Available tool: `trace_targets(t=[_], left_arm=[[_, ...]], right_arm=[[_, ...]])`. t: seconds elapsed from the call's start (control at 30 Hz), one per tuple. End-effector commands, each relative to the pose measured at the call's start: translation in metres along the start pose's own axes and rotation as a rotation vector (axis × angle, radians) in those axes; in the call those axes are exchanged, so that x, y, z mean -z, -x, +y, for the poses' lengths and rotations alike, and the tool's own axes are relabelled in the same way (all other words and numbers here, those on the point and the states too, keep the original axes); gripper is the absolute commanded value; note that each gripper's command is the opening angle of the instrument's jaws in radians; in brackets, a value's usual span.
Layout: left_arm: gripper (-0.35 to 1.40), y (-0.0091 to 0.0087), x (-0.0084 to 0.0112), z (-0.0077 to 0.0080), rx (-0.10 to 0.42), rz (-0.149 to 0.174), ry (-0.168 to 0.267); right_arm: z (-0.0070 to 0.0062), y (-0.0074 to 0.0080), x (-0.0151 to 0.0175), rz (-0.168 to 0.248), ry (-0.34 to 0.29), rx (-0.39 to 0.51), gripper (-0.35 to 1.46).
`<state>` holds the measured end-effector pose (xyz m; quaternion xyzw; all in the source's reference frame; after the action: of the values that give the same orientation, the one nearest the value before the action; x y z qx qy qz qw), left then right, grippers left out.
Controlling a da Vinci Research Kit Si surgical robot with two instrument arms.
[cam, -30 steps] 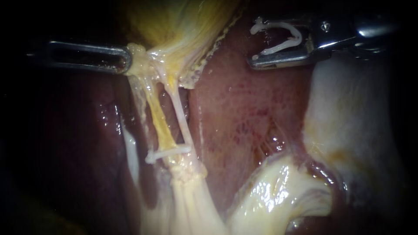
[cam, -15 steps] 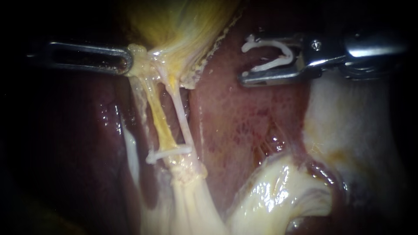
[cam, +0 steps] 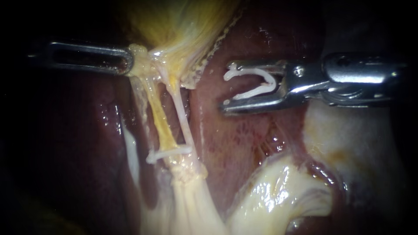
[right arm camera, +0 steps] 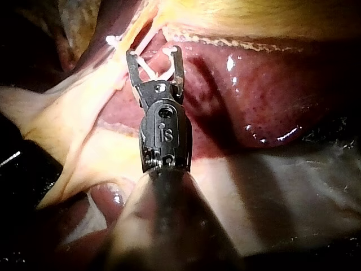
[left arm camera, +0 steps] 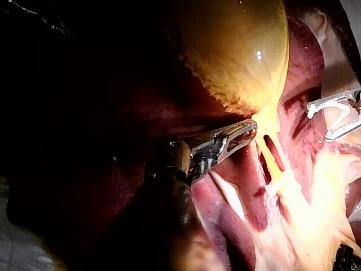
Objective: Clipping second clip left tube
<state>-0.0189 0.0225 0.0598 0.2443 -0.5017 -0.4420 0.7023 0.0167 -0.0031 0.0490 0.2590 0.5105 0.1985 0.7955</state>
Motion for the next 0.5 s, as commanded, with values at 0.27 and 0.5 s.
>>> trace_targets(t=[0.27, 0.5], left_arm=[[-0.35, 0.0000, 0.0000, -0.0001, 0.000, 0.000, 0.000], [-0.35, 0.0000, 0.0000, -0.0001, 0.000, 0.000, 0.000]], right_arm=[[-0.0009, 0.0010, -0.0024, 0.001, -0.030, -0.019, 0.50], [-0.0020, 0.0020, -0.0047, 0.000, -0.061, -0.040, 0.50]])
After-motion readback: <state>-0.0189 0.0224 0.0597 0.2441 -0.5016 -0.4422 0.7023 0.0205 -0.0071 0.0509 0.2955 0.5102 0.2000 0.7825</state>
